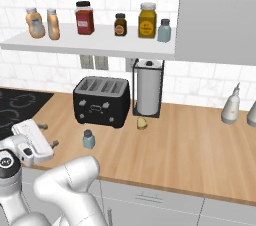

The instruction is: Put the shaker and condiment bottle from the counter next to their counterparts in the cabinet.

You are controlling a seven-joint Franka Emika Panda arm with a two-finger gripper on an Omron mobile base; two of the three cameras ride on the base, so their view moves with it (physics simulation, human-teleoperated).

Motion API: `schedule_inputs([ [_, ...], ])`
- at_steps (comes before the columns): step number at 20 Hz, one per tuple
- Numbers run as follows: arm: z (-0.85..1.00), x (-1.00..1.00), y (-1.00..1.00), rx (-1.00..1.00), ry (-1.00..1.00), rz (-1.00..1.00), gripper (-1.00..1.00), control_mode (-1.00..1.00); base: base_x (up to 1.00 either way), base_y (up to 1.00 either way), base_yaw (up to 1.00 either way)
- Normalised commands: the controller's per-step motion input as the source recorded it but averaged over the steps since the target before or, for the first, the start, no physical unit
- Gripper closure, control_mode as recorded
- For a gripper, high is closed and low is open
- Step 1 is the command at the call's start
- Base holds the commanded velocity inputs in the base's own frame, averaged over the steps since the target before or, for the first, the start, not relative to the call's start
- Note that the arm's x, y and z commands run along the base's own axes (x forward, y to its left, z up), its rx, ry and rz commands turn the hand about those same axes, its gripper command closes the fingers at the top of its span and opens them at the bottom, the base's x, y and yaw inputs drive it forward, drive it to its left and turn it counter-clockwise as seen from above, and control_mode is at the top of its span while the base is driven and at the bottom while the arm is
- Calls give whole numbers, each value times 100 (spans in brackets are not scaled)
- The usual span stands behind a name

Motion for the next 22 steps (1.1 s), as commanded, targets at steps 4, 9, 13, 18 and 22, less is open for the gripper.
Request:
schedule_inputs([
  [4,-9,7,0,0,24,0,-100,-100,0,0,0],
  [9,-18,9,0,-2,16,0,-100,-100,0,0,0],
  [13,-21,19,0,-1,13,-2,-100,-100,0,0,0],
  [18,-18,22,0,0,12,-2,-100,-100,0,0,0],
  [22,-14,29,0,0,14,-2,-100,-100,0,0,0],
])
